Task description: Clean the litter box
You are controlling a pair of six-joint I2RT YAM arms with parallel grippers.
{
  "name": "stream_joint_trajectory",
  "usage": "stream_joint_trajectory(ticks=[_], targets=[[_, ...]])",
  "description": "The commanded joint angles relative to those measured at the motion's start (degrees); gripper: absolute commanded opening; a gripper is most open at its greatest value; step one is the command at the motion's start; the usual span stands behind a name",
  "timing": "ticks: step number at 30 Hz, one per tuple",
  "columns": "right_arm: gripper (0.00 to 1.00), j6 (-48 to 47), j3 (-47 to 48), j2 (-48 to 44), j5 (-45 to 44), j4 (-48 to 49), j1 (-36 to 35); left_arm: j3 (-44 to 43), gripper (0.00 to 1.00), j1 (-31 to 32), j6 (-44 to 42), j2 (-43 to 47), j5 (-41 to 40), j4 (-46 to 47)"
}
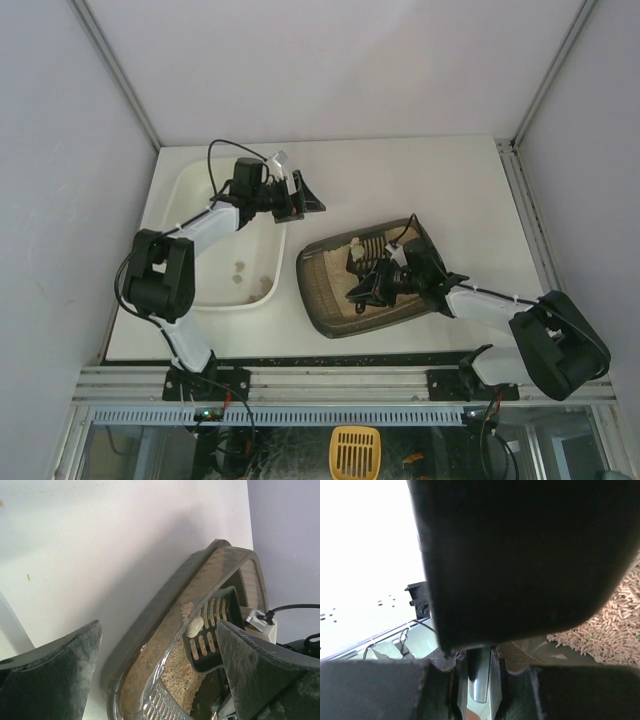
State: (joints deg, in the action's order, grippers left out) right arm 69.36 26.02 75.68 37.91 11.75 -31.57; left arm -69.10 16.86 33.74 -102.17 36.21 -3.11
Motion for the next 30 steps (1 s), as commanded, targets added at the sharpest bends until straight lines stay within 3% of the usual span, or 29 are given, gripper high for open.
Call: stream_joint_trajectory(ticks=[1, 17, 26, 30], targets=[[0.00, -0.90, 0.49, -3.97, 0.93, -0.83, 0.10, 1.12, 1.00, -0.08, -2.98, 4.03, -1.14, -1.73], [0.00, 1.20, -0.17, -20.95, -5.51, -16.60, -3.27, 1.18, 1.00, -0.08, -7.31, 5.33, -1.59, -7.23], [0.00, 6.61, -10.20, -34.26, -9.14, -17.20, -5.58, 3.16, 1.00, -0.10, -8.84, 7.54, -0.86, -8.39], [0.00, 4.49, -12.87, -39.59, -11.94, -17.04, -6.57, 3.51, 1.00, -0.08, -11.63, 10.54, -1.66, -10.60]])
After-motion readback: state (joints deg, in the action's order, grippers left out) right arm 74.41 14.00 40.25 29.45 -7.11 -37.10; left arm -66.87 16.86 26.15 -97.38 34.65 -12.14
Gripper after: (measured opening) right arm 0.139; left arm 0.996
